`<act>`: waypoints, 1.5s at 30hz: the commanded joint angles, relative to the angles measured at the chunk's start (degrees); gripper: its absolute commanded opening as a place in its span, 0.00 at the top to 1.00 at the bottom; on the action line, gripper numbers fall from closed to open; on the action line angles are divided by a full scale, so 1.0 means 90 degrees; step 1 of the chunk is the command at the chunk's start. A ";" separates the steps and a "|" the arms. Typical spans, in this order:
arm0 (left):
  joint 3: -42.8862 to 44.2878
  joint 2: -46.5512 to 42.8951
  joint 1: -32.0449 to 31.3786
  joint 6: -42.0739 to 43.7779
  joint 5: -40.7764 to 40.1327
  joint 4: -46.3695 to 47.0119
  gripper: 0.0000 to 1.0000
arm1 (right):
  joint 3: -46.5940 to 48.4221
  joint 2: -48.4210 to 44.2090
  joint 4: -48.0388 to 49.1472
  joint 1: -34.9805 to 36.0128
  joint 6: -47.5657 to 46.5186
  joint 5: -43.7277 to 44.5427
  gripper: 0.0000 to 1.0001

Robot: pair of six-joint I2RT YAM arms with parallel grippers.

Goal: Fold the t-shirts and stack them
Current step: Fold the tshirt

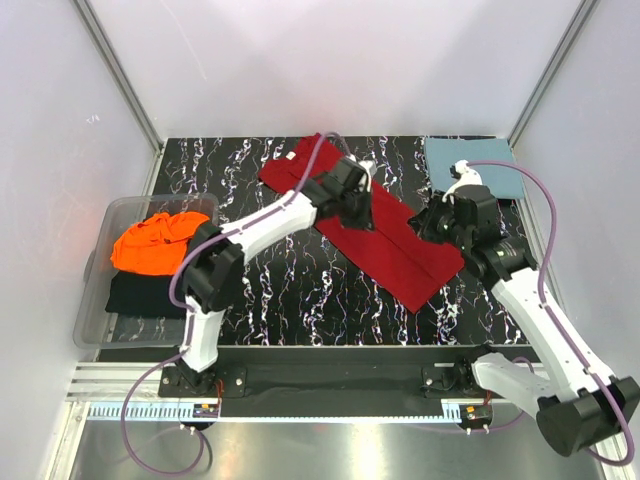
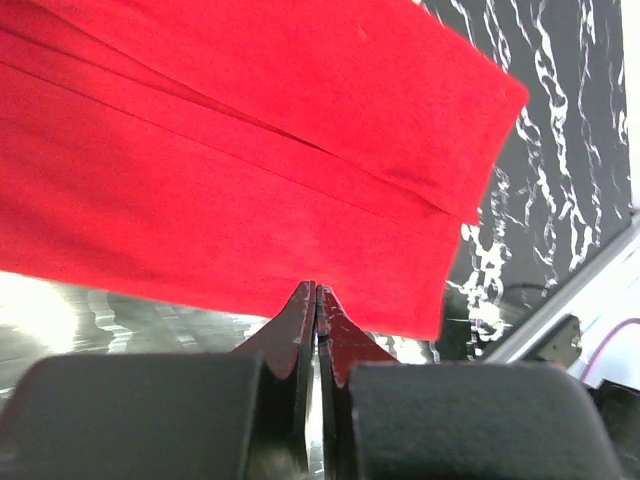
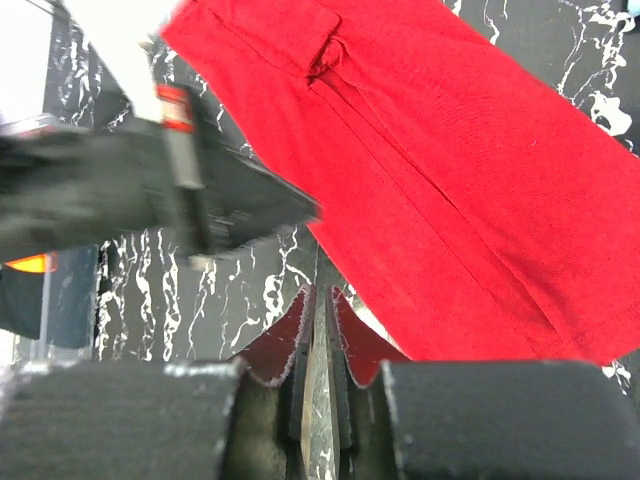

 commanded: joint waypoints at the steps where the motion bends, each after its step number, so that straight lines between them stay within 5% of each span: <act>1: -0.0087 0.0298 -0.0349 -0.0566 0.0126 0.0462 0.98 | 0.0142 -0.0414 -0.0208 -0.0043 0.0017 0.0032 0.87; 8: -0.0184 0.1254 -0.0946 -0.0762 0.0419 0.0608 0.98 | 0.0279 -0.0414 -0.0501 -0.0024 0.0017 0.0139 0.91; 15: -0.0914 0.1178 -0.1151 -0.0693 0.0400 0.0550 0.96 | 0.0338 -0.0277 -0.0501 -0.0033 -0.0022 0.0285 0.87; 28: -0.5221 -0.2043 -0.1269 -0.1425 -0.0879 0.0511 0.95 | 0.0758 0.0337 -0.0511 -0.0043 0.0174 -0.0094 0.79; 32: -0.5974 -0.3428 -0.1104 -0.1582 -0.1619 -0.0257 0.91 | 0.0417 0.0893 -0.0433 -0.0033 0.0164 -0.0523 0.75; 39: -0.5159 -0.4448 -0.0011 -0.0862 -0.1799 -0.0856 0.74 | 0.0464 0.2251 0.0015 -0.0033 -0.0061 -0.0876 0.72; 45: -0.3205 -0.2732 0.1366 0.0019 -0.1438 -0.0915 0.76 | 0.1546 0.3900 0.0952 -0.0043 -0.0051 -0.0925 0.75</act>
